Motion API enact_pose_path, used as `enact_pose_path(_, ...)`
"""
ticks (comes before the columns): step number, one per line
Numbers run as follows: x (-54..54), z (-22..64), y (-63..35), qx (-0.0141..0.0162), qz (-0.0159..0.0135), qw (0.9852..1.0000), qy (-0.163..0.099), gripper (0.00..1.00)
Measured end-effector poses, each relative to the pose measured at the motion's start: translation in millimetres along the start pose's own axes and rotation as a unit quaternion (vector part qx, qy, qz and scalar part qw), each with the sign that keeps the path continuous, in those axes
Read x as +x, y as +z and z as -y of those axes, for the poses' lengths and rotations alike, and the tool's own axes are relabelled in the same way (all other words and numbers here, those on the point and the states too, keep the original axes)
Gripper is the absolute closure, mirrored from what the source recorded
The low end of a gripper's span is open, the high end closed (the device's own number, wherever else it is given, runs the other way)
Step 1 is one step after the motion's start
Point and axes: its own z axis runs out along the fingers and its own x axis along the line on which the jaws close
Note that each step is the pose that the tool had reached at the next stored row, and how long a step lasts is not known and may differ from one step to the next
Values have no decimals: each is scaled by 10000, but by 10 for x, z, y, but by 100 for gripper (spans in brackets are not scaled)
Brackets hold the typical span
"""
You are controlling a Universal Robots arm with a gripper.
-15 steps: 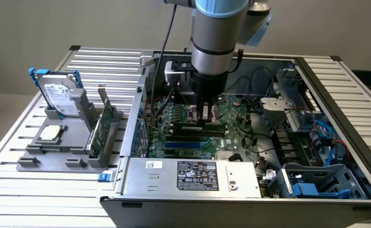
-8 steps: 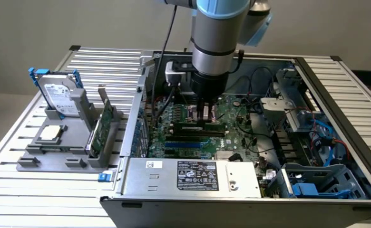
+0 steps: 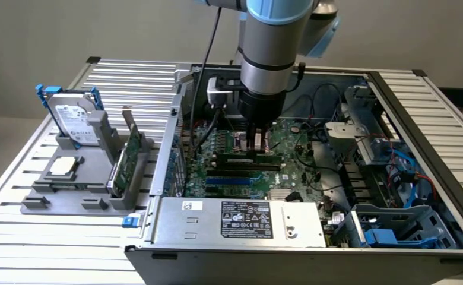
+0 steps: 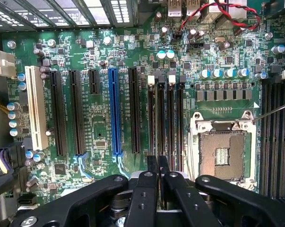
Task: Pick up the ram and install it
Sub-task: 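Insert the ram into the slot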
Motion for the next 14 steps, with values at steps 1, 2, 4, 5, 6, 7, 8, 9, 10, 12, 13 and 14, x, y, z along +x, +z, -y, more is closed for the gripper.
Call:
enact_pose_path(1, 0, 0, 1, -3, 1, 10000, -3, 87)
enact_pose_path(2, 0, 0, 2, -6, 2, 10000, -7, 87)
enact_pose_path(4, 0, 0, 5, -10, 4, 10000, -13, 87)
enact_pose_path(5, 0, 0, 7, -13, 4, 10000, -16, 87)
enact_pose_path(6, 0, 0, 9, -16, 5, 10000, -20, 87)
enact_pose_path(7, 0, 0, 11, -19, 5, 10000, -23, 87)
enact_pose_path(8, 0, 1, 12, -22, 5, 10000, -27, 87)
enact_pose_path(9, 0, 1, 13, -27, 5, 10000, -30, 87)
enact_pose_path(10, 0, 1, 14, -31, 6, 10000, -34, 87)
enact_pose_path(12, 0, 2, 15, -40, 6, 10000, -41, 87)
enact_pose_path(13, 0, 3, 14, -44, 6, 10000, -45, 87)
enact_pose_path(14, 0, 3, 15, -45, 6, 10000, -48, 87)
